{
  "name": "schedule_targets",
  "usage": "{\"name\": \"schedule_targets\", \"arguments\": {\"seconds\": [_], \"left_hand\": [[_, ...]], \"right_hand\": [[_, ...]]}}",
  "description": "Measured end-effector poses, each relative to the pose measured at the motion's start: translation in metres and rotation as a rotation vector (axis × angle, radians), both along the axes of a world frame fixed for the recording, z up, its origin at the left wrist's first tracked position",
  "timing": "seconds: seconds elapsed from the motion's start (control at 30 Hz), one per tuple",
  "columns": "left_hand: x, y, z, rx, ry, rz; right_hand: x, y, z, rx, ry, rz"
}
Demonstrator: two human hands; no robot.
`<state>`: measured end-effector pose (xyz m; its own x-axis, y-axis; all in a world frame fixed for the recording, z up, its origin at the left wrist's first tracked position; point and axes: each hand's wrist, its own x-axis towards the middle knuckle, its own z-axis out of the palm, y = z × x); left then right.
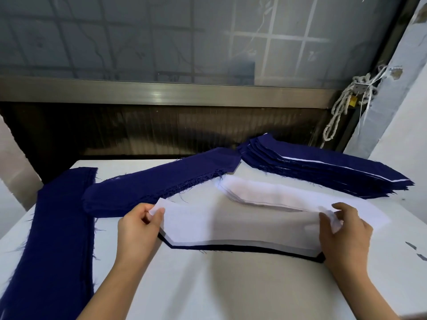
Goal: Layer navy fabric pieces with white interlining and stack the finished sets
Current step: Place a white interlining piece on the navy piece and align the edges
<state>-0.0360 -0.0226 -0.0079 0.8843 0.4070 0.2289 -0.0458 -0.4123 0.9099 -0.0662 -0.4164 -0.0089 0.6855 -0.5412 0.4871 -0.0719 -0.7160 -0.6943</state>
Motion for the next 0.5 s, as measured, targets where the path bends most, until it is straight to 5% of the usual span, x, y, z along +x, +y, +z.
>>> {"name": "schedule_targets", "arguments": {"seconds": [0.17,0.3,0.5], "left_hand": [[0.0025,0.0018,-0.0006,-0.017,0.017,0.032],[0.0032,0.0041,-0.0031,0.048,0.009,0.028],[0.0043,0.0017,-0.0017,-0.101,-0.061,-0.004]], "right_hand": [[-0.0040,0.0013,0.0082,0.223,-0.048,-0.032],[-0.0039,0.0025,0.0104,0.251,0.067,0.001],[-0.0047,0.0039,0.0119,0.243,0.097,0.043]]}}
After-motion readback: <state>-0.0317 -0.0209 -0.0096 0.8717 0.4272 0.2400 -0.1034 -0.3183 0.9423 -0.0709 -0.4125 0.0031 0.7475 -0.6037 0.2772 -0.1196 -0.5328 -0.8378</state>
